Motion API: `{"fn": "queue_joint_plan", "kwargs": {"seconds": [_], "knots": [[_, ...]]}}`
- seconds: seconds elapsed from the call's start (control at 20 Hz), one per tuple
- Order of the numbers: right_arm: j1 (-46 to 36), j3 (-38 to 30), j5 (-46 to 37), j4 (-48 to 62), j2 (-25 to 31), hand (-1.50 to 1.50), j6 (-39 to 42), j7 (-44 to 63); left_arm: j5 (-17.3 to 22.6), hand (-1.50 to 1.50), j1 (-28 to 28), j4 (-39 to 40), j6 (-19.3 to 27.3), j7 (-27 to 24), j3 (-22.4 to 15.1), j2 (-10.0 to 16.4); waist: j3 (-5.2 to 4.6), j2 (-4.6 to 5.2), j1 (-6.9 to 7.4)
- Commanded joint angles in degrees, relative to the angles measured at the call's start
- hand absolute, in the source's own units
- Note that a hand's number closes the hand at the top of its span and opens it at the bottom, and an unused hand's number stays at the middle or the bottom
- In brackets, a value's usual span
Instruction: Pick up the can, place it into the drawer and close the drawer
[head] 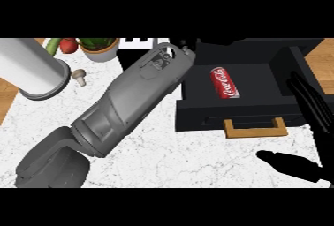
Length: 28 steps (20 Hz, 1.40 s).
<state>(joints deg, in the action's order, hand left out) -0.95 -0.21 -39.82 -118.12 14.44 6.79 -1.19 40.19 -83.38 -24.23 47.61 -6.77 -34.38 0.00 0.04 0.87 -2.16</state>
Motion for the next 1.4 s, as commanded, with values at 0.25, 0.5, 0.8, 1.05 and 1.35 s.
{"fn": "queue_joint_plan", "kwargs": {"seconds": [0.25, 0.5, 0.8, 1.05, 1.35], "knots": [[-6.89, 7.41, -19.69, 17.35, -0.52, -1.50, -6.15, 2.07, -0.92, -1.50, -0.67, -2.71, -1.12, 3.22, 1.41, 2.14, -0.04, -0.64, 3.04], [-7.51, 3.33, -18.10, 28.16, -3.14, -1.50, -16.69, -4.29, -3.56, -1.50, 2.18, -9.69, -1.69, 8.29, -0.01, 7.01, 0.01, -1.13, 3.78], [-12.17, 3.86, -22.32, 39.97, -6.81, -1.50, -22.36, -3.37, -6.18, -1.50, 9.05, -18.58, -0.45, 12.45, -1.73, 11.96, -0.01, -1.22, 4.66], [-17.99, 1.75, -25.70, 49.34, -7.25, -1.50, -27.45, -3.47, -6.92, -1.50, 8.71, -23.59, -2.27, 17.55, -1.65, 17.64, 0.03, -1.01, 5.47], [-25.05, -2.22, -27.15, 60.80, -4.99, -1.50, -31.23, -5.13, -7.62, -1.50, 11.30, -28.82, -1.73, 19.54, -1.30, 19.92, 0.06, -0.61, 5.92]]}}
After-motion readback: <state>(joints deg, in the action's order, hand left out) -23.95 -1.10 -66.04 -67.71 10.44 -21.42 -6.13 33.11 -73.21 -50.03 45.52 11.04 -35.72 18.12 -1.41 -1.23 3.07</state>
